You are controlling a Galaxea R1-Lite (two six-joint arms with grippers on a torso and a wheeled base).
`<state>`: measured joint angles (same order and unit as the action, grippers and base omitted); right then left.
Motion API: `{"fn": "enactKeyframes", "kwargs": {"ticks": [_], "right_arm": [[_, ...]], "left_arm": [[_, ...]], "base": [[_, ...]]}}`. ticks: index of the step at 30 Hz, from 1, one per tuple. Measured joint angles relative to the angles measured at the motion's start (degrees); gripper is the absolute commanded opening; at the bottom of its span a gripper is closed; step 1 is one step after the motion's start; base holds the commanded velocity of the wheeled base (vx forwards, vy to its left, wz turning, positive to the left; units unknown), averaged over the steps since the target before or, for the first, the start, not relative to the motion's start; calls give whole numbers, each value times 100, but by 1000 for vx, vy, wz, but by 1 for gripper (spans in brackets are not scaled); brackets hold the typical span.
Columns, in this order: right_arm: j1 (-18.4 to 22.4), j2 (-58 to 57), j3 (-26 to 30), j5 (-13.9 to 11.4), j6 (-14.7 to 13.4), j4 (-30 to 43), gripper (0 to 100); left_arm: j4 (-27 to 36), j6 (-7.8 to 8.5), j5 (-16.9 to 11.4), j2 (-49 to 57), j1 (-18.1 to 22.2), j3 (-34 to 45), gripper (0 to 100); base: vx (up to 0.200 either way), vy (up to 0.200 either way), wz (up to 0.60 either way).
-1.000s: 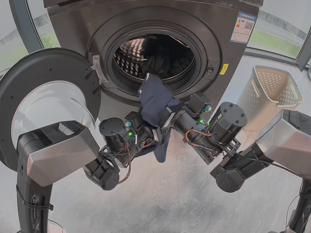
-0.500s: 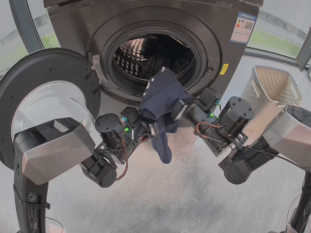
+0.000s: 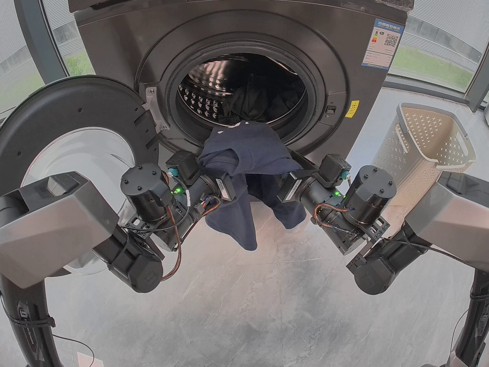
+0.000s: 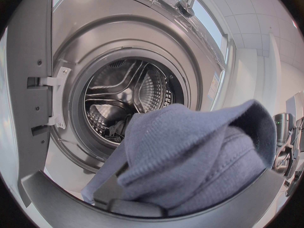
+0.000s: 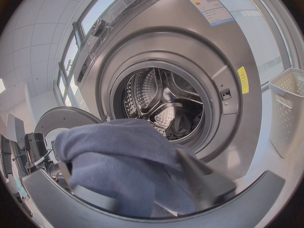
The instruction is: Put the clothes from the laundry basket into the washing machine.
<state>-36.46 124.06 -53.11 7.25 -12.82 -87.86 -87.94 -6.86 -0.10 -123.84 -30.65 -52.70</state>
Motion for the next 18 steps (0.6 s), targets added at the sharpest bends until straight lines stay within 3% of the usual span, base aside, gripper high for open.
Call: {"fn": "enactKeyframes", "kwargs": {"ticks": [6, 13, 18], "right_arm": [[-77, -83, 540, -219, 57, -38, 100], [-363, -560, 2208, -862, 199, -41, 100], [-446, -929, 3190, -1111, 267, -49, 100]], "left_arm": [[38, -63, 10, 238, -2, 171, 0], [227, -101, 2, 830, 28, 797, 0], [272, -104, -146, 1423, 66, 1757, 0]], "base": [[0, 0, 0], [0, 0, 0], [0, 0, 0]]}}
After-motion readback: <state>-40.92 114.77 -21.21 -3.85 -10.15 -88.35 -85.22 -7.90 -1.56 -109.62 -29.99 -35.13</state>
